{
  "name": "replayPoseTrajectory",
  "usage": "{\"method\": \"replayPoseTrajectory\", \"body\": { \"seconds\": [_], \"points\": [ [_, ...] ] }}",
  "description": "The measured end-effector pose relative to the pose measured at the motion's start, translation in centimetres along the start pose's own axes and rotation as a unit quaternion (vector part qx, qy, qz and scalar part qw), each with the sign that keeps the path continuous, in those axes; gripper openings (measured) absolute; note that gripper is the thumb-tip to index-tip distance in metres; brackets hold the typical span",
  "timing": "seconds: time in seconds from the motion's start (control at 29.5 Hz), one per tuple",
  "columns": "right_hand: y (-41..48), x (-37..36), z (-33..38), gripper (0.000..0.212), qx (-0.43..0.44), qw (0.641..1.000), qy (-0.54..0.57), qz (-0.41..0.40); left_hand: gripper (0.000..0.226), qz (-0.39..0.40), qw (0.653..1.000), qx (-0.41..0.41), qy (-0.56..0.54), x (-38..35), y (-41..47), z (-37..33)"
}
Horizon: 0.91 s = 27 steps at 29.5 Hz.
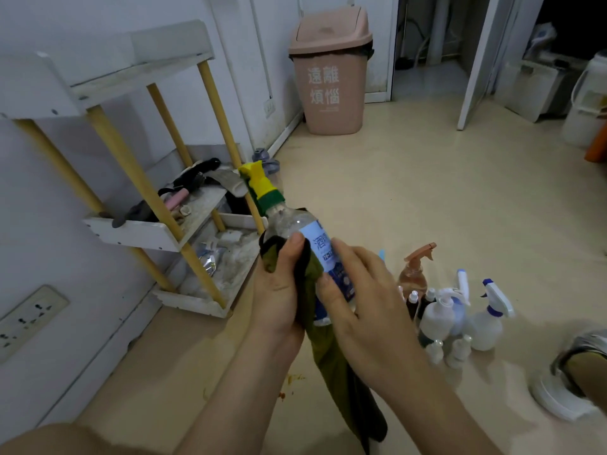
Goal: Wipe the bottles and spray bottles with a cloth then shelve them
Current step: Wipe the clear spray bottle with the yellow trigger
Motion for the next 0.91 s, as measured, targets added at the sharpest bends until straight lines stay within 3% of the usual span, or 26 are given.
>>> {"method": "replayPoseTrajectory", "body": {
  "seconds": [0.07, 0.17, 0.27, 0.34, 0.37, 0.41, 0.51, 0.61, 0.71, 0.81, 0.88, 0.91],
  "points": [
    [-0.5, -0.9, -0.4, 0.066, -0.024, 0.997, 0.057, 0.048, 0.055, 0.000, 1.000, -0.016, -0.005, -0.1, 0.0, -0.3],
    [0.6, -1.3, -1.0, 0.073, -0.076, 0.966, 0.247, 0.019, 0.060, 0.027, 0.998, -0.030, 0.044, -0.2, -0.5, -0.1],
    [1.8, -1.2, -1.3, 0.055, -0.148, 0.880, 0.451, 0.010, 0.085, 0.071, 0.989, -0.034, 0.126, 0.3, -0.4, 0.1],
    [1.7, -0.9, -1.3, 0.042, -0.200, 0.796, 0.572, 0.006, 0.100, 0.101, 0.981, -0.018, 0.164, 0.4, -0.4, -0.3],
    [1.5, -0.8, -0.9, 0.042, -0.199, 0.772, 0.604, 0.021, 0.100, 0.107, 0.975, -0.022, 0.194, 0.3, -0.4, -0.7],
    [1.4, -0.9, -1.0, 0.042, -0.193, 0.771, 0.606, 0.036, 0.094, 0.108, 0.968, -0.038, 0.225, -0.1, -0.5, -1.3],
    [0.8, -1.2, -0.8, 0.037, -0.181, 0.807, 0.557, 0.076, 0.076, 0.079, 0.965, -0.092, 0.231, -0.8, 0.0, -3.2],
    [0.2, -1.2, -0.1, 0.047, -0.165, 0.861, 0.470, 0.101, 0.048, 0.118, 0.992, -0.008, 0.053, -1.0, 0.6, -3.9],
    [0.2, -0.7, 1.4, 0.050, -0.123, 0.910, 0.391, 0.068, 0.051, 0.126, 0.988, 0.072, -0.048, -1.0, 0.2, -3.2],
    [1.2, -0.4, 1.3, 0.046, -0.073, 0.969, 0.234, -0.019, 0.047, 0.049, 0.997, 0.030, 0.056, -1.1, -0.5, -2.0],
    [2.3, -0.4, 0.2, 0.046, -0.074, 0.983, 0.160, -0.060, 0.036, -0.004, 0.986, -0.044, 0.158, -1.1, -1.1, -1.7],
    [2.6, -0.5, -0.3, 0.049, -0.086, 0.981, 0.159, -0.064, 0.041, -0.009, 0.976, -0.080, 0.204, -1.1, -1.2, -1.7]
  ]
}}
Point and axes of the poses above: each hand's wrist, its own y-axis towards the middle knuckle, its own x-axis out of the back of the hand, z = x × y, the point moved 5 cm from there along y, towards the middle knuckle, and after that the axes turned 2 degrees about y, right-handed, at the moved point
